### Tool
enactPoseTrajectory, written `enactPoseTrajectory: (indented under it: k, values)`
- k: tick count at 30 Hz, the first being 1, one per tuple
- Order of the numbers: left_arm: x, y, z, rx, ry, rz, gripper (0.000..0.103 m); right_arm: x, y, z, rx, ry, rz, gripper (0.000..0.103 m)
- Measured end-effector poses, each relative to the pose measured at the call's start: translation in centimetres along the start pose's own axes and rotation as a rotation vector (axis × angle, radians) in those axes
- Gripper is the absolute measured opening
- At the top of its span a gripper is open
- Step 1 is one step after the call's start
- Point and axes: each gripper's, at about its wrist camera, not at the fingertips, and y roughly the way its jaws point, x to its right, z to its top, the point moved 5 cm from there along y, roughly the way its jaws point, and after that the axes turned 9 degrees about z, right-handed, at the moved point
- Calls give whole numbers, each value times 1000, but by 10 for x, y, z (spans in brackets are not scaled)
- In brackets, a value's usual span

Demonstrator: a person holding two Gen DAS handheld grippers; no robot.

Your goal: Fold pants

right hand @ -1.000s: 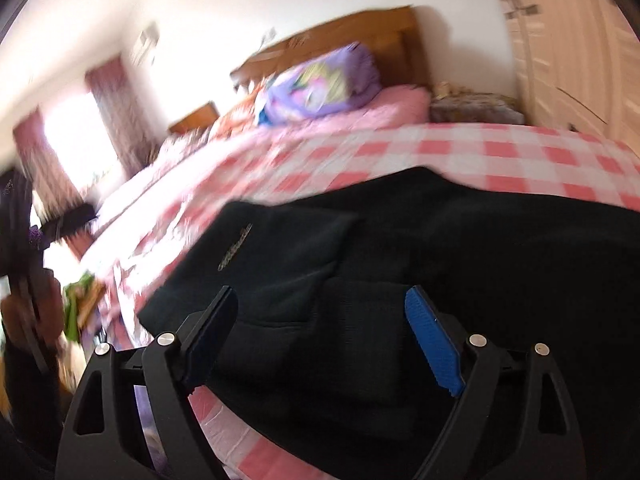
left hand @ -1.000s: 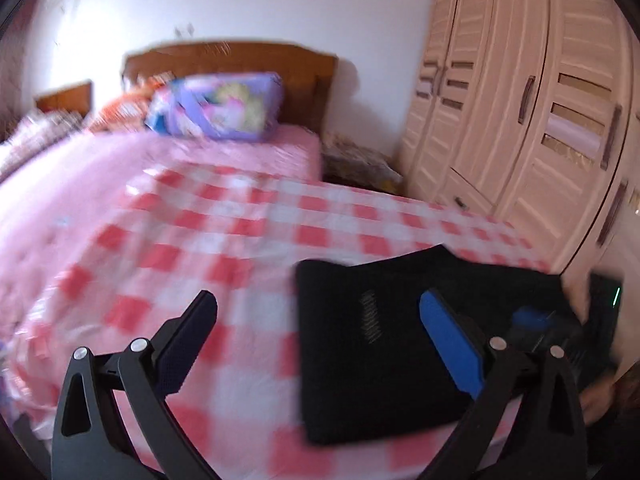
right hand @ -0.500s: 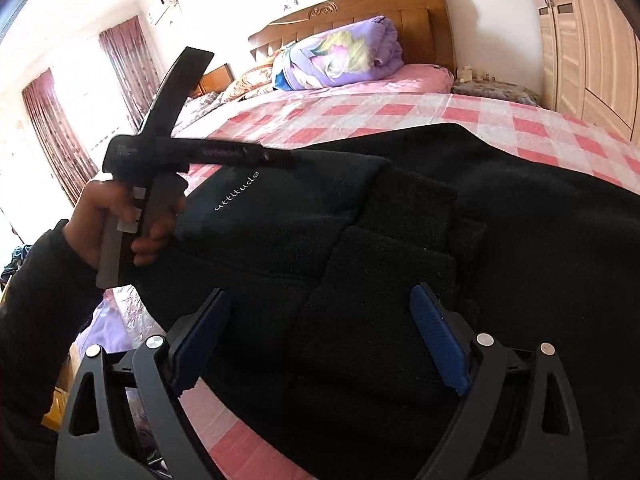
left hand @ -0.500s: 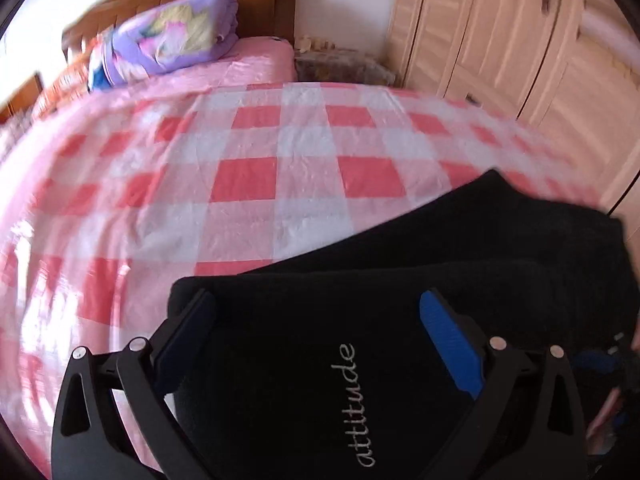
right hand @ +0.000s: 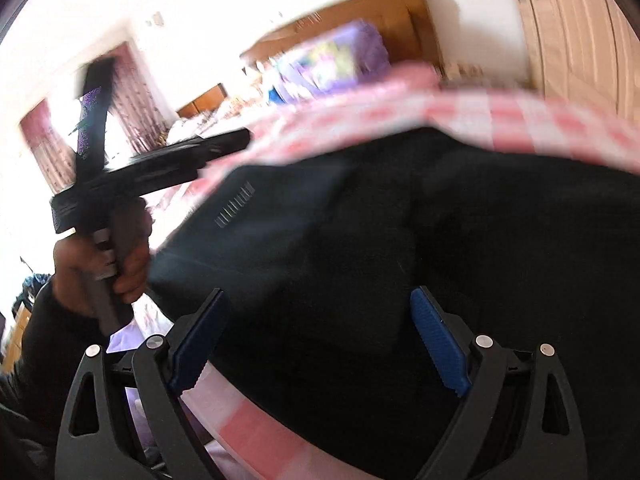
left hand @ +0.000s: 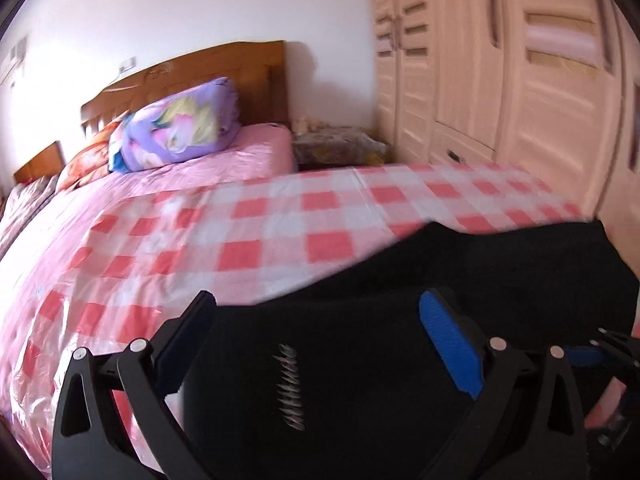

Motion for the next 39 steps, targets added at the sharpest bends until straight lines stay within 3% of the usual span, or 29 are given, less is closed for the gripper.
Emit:
enactPoseTrajectory:
  k: [3,5,9,12,16,19,22,26,31,34,38,39]
  values:
    - [22,38,-26,-119,113,65,101,5,-15,0,13,33,-8,89]
    - [24,47,-30,-167,115,74,101,10,-39,5,68,49,-11,89]
    - [23,18,-7,-66,96,86,101,48,-119,4,258,155,-111,89]
    - [47,-12,12,15,108,7,101,92,-192,-21,404,319,-214,89]
    - [86,-27,29,89,154,-56,101,131,-242,-59,486,489,-274,89]
    - [114,-12,37,87,194,-77,101,161,-243,-74,422,577,-313,89]
    - [134,22,28,-14,209,-112,101,182,-234,-73,414,618,-258,89]
    - [141,58,0,-148,264,-93,99,198,-219,-66,401,639,-220,90]
    - [133,59,0,-143,222,-82,102,197,-204,-53,370,615,-200,94]
    - [133,60,0,-136,226,-68,102,197,-199,-46,345,593,-254,94]
    - [132,58,1,-129,221,-61,102,203,-203,-45,391,640,-246,93]
    - [132,57,1,-132,220,-63,102,203,-202,-45,390,634,-271,89]
